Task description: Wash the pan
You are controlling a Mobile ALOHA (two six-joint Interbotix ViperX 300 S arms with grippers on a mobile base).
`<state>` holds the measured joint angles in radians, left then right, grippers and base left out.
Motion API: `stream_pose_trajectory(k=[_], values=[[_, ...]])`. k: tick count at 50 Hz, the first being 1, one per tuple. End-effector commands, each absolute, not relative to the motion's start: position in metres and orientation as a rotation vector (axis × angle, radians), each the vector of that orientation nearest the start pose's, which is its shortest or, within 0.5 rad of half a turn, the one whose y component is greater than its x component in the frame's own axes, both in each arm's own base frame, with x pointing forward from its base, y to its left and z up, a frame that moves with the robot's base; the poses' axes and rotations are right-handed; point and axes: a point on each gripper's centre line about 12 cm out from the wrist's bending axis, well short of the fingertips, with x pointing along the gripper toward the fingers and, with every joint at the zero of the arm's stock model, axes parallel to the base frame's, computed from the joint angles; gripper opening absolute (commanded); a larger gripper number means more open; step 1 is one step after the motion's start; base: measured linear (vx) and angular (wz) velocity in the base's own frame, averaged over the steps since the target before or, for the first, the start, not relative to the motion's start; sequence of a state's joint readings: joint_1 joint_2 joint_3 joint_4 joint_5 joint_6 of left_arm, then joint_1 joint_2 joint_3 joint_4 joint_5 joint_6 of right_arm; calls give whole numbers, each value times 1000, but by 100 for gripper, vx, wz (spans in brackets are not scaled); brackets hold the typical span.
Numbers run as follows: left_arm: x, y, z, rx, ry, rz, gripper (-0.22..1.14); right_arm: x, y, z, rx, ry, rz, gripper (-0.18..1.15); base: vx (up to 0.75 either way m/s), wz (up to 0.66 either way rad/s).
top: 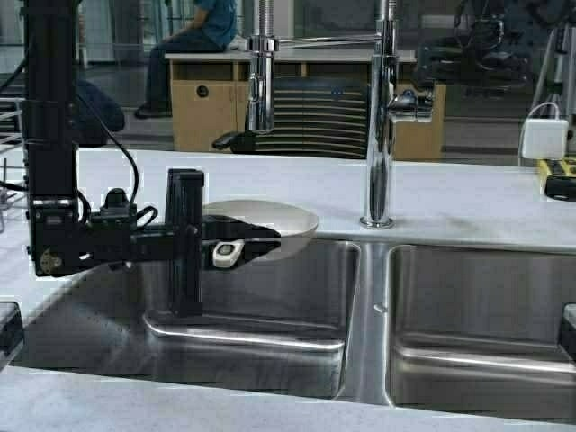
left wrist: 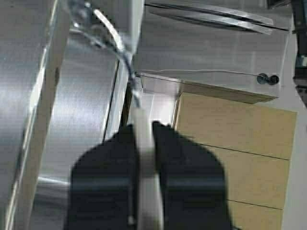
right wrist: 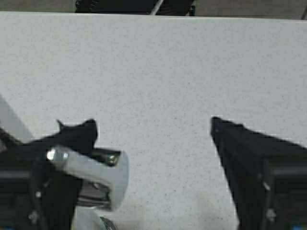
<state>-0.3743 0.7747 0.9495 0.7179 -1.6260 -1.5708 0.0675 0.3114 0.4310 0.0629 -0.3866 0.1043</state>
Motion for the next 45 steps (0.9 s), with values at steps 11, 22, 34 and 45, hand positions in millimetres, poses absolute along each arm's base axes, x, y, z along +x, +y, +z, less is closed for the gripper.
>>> stream_pose_trajectory(k=[11,22,34,45], values=[[251,-183,4,-1444,895,-813,3,473,-1,157,225,345,-84,101,0,0],[251,-182,4,-1445,895,-810,3,464,18,199,213,261,-28,101,0,0],[252,-183,4,-1446,894,-812,3,435,26,223,198,226,3,101,0,0],[252,-183,4,-1444,893,-813,3,415,22,191,221,278,-28,87,0,0]])
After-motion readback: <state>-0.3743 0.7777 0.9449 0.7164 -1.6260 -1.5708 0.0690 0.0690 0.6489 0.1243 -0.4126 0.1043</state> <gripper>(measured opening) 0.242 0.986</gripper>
